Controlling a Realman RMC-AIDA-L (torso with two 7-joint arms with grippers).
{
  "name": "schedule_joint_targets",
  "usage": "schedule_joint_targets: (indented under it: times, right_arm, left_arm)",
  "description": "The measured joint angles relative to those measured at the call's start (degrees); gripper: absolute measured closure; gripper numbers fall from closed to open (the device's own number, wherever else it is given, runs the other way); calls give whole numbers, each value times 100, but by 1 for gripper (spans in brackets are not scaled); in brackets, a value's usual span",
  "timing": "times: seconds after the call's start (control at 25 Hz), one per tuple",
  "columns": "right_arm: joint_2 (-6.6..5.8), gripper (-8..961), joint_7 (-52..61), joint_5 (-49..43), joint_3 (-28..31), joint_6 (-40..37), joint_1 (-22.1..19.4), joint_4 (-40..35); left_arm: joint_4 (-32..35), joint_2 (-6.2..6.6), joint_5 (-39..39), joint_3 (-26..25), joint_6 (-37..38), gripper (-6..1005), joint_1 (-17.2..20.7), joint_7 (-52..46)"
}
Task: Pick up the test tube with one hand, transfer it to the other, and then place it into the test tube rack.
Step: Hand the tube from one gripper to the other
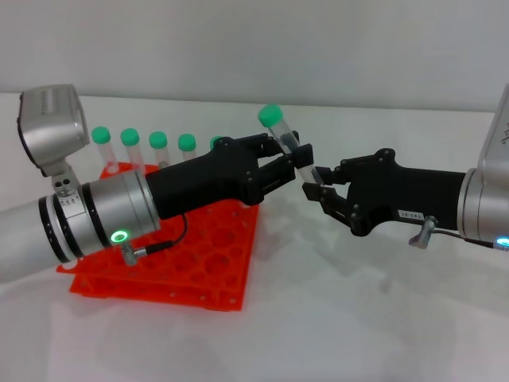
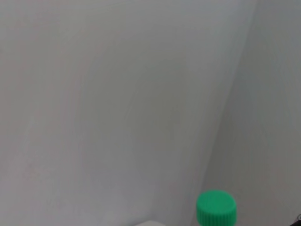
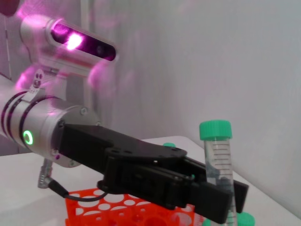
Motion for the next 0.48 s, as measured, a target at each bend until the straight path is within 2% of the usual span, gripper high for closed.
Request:
schedule_joint_targets:
  times: [0.16,0.48]
  right_arm:
    - [0,748,-25,4,-1,-45,-19,7]
    - [0,747,-187,85,-14,-104,-10,145]
  left_arm:
    - [-2,-1,-38,0,-10,651,34,-3]
    - [7,5,-288,1,-165,677,178,45]
